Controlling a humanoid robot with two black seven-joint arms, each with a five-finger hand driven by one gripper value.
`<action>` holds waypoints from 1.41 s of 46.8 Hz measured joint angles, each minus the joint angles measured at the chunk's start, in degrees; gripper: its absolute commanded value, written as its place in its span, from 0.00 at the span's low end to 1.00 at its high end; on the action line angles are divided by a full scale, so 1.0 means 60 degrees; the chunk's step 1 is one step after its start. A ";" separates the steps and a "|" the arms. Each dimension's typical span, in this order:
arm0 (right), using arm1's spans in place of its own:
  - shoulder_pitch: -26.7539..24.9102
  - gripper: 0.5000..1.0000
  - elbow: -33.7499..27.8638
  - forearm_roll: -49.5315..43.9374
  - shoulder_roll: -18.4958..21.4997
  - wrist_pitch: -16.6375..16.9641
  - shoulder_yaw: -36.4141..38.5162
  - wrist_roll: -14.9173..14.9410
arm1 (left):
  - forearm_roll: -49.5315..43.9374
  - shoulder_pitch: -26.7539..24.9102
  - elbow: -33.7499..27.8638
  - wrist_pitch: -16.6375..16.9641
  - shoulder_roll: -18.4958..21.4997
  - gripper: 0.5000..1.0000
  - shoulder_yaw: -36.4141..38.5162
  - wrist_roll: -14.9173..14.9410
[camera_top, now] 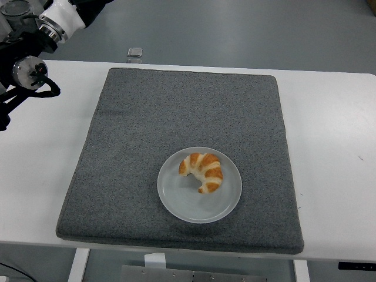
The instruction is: Place the bread on the plate
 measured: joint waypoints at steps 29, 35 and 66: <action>-0.0002 0.88 0.0000 -0.0001 0.0000 0.0000 0.0000 -0.0001 | -0.0563 0.1040 0.1393 -0.1087 -0.0147 0.98 -0.0618 0.0006; -0.0002 0.88 -0.0001 0.0000 0.0000 -0.0008 0.0003 -0.0001 | -0.0573 0.1154 0.1631 -0.0989 -0.0178 0.97 -0.0597 0.0038; -0.0001 0.88 -0.0001 0.0002 0.0000 -0.0015 0.0000 0.0000 | -0.0559 0.1204 0.1962 -0.1052 -0.0559 0.97 -0.0530 0.0432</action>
